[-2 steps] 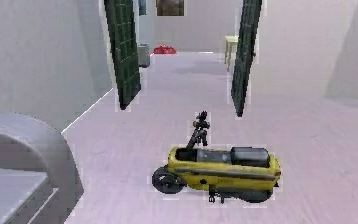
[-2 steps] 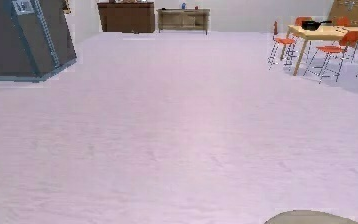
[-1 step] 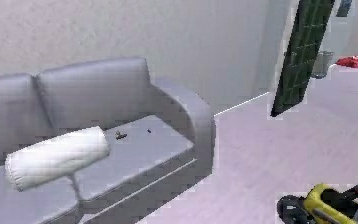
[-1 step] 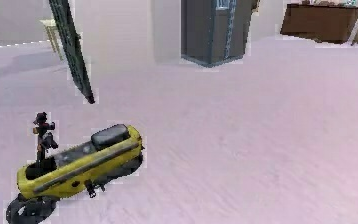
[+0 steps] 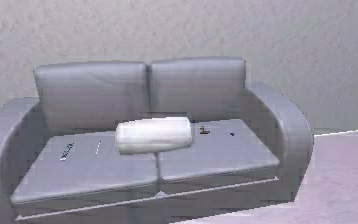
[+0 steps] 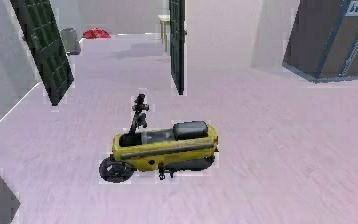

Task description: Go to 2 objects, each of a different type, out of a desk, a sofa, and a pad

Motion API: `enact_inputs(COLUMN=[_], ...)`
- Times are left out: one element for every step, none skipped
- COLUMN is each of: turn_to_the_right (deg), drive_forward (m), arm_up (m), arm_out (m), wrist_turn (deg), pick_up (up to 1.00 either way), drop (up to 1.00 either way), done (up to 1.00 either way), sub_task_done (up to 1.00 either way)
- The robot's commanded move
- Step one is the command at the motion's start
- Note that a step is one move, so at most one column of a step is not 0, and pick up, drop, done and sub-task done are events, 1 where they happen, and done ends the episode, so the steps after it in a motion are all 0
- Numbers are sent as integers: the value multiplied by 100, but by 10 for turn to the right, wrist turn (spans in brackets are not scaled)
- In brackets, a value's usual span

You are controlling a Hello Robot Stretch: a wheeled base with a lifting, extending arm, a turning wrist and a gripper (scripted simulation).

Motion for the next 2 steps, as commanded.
enact_inputs(turn_to_the_right=[0, 0], drive_forward=[20, 0], arm_up=[0, 0], arm_out=[0, 0], wrist_turn=[0, 0], pick_up=[0, 0], drop=[0, 0], done=[0, 100], sub_task_done=[0, 0])
